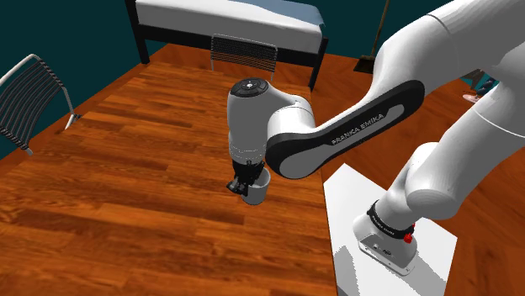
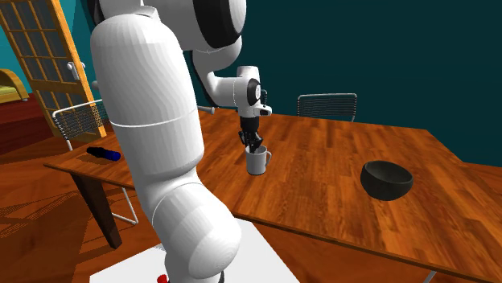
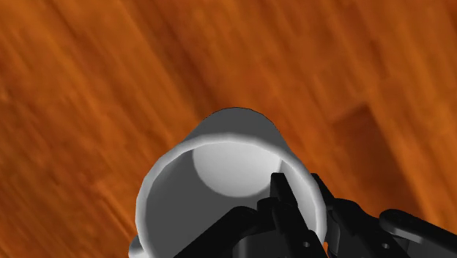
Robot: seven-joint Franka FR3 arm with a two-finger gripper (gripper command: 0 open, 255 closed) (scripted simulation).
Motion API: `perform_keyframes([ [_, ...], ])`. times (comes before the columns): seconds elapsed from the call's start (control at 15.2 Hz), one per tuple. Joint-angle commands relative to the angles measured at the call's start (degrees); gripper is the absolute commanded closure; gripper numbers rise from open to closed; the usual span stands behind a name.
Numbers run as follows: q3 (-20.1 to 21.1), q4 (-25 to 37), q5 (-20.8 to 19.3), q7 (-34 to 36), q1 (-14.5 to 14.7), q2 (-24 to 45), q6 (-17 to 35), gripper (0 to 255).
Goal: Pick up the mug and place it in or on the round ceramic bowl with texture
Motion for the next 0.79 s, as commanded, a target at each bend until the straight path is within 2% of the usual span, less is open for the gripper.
perform_keyframes([
  [0.0, 0.0, 0.0, 0.0, 0.0, 0.0, 0.0, 0.0, 255],
  [0.2, 0.0, 0.0, 0.0, 0.0, 0.0, 0.0, 0.0, 255],
  [0.73, -0.6, 2.9, 2.6, -2.2, 0.2, -4.1, -6.3, 255],
])
